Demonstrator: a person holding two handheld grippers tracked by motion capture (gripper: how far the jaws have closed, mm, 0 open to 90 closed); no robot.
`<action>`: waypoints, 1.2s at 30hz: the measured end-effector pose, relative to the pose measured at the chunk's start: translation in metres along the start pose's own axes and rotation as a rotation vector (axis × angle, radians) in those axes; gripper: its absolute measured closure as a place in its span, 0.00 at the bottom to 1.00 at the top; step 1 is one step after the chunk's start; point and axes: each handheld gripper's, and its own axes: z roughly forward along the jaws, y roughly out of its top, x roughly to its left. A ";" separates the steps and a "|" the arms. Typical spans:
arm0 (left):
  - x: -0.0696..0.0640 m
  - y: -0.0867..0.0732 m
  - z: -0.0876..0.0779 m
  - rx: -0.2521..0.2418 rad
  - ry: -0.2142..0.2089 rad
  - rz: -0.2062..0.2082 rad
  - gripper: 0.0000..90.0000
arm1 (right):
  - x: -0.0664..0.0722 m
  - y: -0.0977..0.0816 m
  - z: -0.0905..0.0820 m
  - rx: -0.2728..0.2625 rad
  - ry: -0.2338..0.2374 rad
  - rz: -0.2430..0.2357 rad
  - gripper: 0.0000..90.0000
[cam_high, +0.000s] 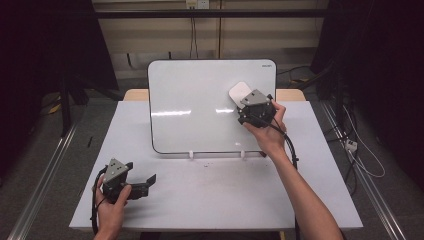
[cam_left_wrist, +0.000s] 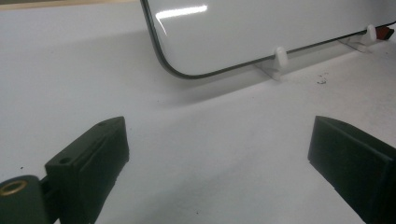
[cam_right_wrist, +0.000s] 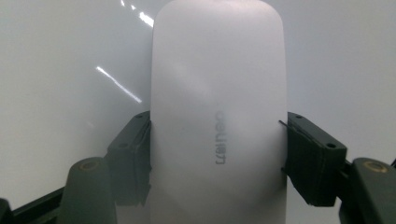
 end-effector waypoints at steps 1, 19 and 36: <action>0.000 0.000 0.000 0.000 0.002 0.000 0.06 | -0.001 -0.001 -0.001 -0.008 0.013 0.012 0.35; -0.003 0.003 -0.002 -0.014 0.007 0.003 0.06 | -0.004 -0.012 -0.035 -0.087 0.047 0.068 0.35; -0.001 0.001 -0.001 -0.009 0.005 -0.004 0.06 | -0.013 -0.037 -0.049 -0.107 0.085 0.122 0.35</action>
